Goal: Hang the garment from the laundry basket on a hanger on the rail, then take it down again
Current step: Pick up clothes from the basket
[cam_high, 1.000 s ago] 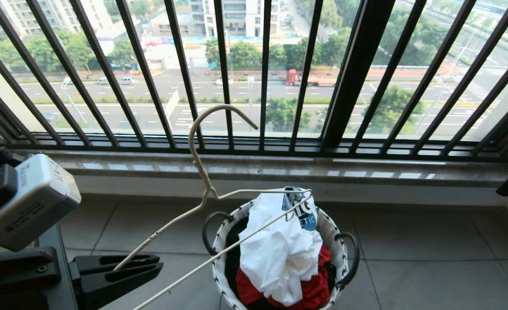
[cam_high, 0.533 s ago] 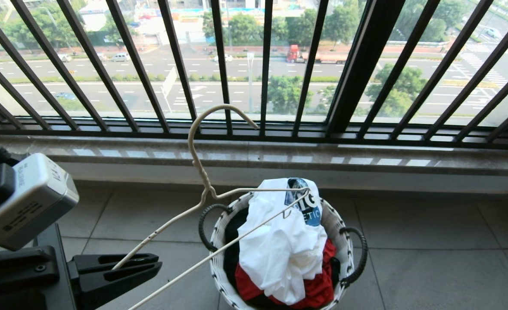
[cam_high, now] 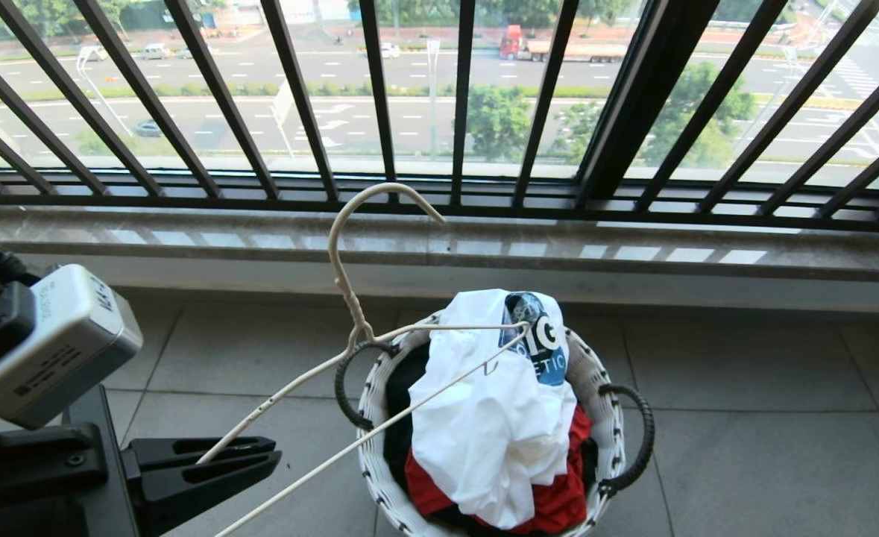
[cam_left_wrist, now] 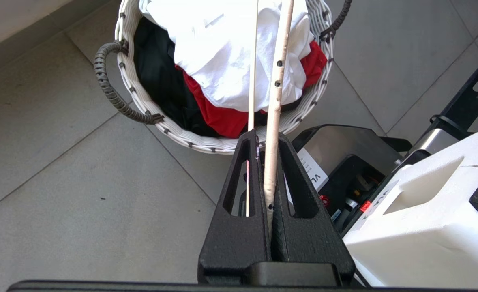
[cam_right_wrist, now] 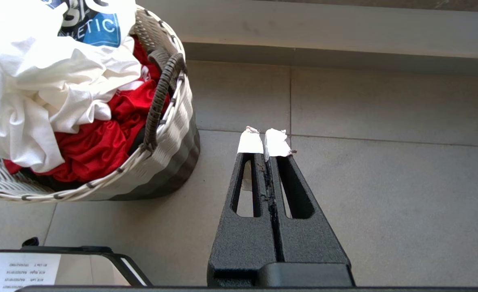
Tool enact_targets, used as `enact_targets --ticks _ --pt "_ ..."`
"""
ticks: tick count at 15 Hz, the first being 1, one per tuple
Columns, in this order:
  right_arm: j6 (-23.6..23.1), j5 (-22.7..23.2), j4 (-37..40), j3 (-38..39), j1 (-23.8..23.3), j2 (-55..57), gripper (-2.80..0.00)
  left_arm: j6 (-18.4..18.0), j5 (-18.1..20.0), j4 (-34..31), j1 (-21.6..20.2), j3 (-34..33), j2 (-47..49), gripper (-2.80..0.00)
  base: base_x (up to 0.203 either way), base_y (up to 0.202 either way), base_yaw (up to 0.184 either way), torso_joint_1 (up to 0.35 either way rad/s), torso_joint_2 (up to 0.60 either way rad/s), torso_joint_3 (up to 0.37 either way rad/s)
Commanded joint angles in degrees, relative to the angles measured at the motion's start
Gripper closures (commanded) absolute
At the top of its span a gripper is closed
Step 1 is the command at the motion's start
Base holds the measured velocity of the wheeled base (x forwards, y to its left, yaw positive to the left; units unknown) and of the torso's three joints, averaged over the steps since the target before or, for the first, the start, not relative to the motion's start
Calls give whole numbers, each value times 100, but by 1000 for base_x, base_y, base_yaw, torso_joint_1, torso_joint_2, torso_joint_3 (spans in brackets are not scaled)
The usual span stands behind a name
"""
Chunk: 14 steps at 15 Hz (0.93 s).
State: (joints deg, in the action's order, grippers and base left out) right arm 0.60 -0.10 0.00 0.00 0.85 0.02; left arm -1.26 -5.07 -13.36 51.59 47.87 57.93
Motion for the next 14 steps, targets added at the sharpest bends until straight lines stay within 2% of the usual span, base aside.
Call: enact_targets --ticks 1,5,10,11,14 --pt "1 1 1 0 3 -2 0 3 59 -8 7 -37 -185 0 0 0 0 1 2 -84" --pt "1 1 0 0 3 -2 0 -14 50 -8 -60 20 -171 0 0 0 0 -2 1 -8" --pt "-7 -8 0 0 3 -2 0 -57 -19 0 -1274 325 192 0 0 0 0 0 0 0" --pt "0 -15 0 0 3 -2 0 -59 -20 0 -1396 380 224 0 0 0 0 0 0 0" --pt "-8 -17 0 0 3 -2 0 -64 -20 0 -1397 399 174 0 0 0 0 0 0 0"
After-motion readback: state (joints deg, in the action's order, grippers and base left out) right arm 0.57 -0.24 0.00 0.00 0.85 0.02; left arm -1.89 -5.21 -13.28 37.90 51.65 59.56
